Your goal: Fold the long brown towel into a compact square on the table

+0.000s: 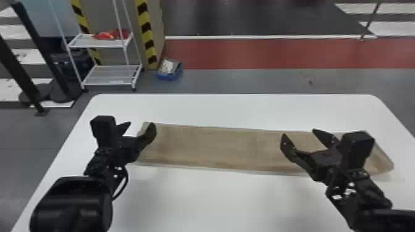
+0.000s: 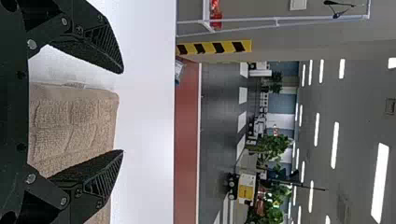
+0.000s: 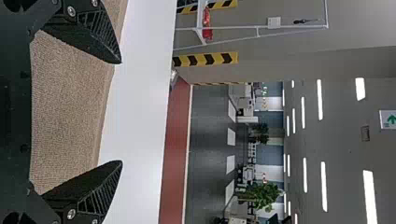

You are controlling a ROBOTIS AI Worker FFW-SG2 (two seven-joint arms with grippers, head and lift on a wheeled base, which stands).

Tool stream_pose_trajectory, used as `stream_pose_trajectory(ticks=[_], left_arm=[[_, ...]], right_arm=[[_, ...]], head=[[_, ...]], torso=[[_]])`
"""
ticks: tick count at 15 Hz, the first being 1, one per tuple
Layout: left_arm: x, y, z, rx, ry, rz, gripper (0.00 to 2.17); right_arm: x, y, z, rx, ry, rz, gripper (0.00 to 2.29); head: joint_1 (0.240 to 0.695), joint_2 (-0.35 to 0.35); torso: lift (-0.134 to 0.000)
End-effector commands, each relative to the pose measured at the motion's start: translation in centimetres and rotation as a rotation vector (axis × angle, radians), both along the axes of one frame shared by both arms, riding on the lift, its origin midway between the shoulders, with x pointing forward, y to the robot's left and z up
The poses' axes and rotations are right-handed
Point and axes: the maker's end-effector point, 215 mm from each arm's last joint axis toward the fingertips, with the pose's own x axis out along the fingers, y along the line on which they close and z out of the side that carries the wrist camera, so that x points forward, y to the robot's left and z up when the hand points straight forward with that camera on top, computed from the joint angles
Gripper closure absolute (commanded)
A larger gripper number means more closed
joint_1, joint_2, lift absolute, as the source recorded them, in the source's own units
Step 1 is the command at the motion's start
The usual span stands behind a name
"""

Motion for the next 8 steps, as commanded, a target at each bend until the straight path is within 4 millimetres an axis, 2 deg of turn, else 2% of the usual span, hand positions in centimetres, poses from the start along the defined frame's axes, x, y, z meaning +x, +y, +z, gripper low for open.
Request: stream_pose_trajectory(ticks=[1,2,4,6,8], left_arm=[[0.7,1.0,-0.1,0.004,0.009,-0.004,0.33],[0.7,1.2,-0.6,0.007,0.025,-0.004,0.33],[0.4,1.5,-1.5,0.007,0.055,-0.003,0.55],[-0.5,1.5,-3.6,-0.036,0.131,-0.015,0.54],[-0.8,1.9,-3.9,-0.043,0.142,-0.014,0.54]], right_arm=[[0.2,-0.2,-0.2,-0.010,0.002,0.002,0.12],[0.2,-0.2,-0.5,-0.019,0.009,0.002,0.12],[0.2,-0.3,-0.9,-0.023,0.009,0.003,0.12],[0.1,-0.3,-1.3,-0.030,0.014,0.004,0.12],[0.1,-0.4,-1.4,-0.034,0.015,0.006,0.12]], head=[[0.695,0.039],[0.695,0.045],[0.695,0.050],[0.695,0.053],[0.695,0.052]], torso=[[-0.116],[-0.116],[-0.116],[-0.116],[-0.116]])
